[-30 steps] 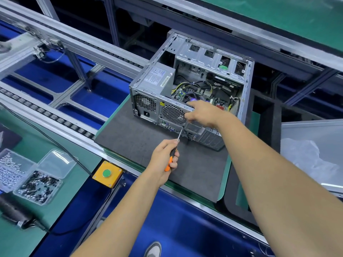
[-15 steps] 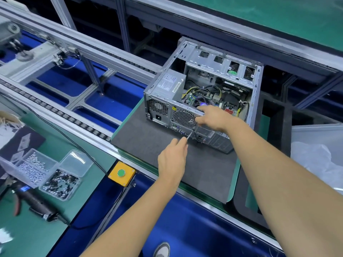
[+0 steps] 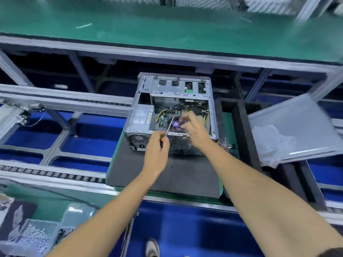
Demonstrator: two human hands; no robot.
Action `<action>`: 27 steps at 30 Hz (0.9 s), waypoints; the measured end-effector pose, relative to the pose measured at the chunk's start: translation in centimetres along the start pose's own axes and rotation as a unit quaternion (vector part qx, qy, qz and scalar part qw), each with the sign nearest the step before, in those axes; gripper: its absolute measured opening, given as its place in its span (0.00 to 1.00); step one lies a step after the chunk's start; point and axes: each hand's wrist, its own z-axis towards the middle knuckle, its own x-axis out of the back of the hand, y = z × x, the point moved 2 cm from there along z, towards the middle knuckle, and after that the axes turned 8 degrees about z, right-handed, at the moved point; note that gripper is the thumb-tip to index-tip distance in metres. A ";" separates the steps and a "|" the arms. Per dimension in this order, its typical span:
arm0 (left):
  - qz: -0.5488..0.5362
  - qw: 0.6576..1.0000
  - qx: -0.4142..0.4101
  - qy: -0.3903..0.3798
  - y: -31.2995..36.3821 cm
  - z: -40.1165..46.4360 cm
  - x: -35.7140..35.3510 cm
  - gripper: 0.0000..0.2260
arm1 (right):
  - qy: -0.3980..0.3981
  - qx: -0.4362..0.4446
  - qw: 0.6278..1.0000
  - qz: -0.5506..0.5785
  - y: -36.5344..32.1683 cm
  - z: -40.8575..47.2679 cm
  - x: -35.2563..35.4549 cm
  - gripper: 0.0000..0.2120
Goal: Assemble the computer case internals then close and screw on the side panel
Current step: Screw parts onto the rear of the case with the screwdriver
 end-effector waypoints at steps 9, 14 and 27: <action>0.029 0.967 -0.151 -0.203 6.2 7.2 -1.6 0.20 | 0.091 -0.103 0.976 0.171 -1.7 -2.2 0.2 0.14; 0.149 0.958 -0.229 -0.092 1.9 5.3 -1.8 0.17 | 0.225 -0.098 0.941 0.234 -0.3 -3.1 2.4 0.15; 0.281 0.836 -0.205 -0.424 -7.1 2.6 -2.9 0.14 | 0.289 -0.239 0.897 0.233 5.6 -6.8 5.6 0.12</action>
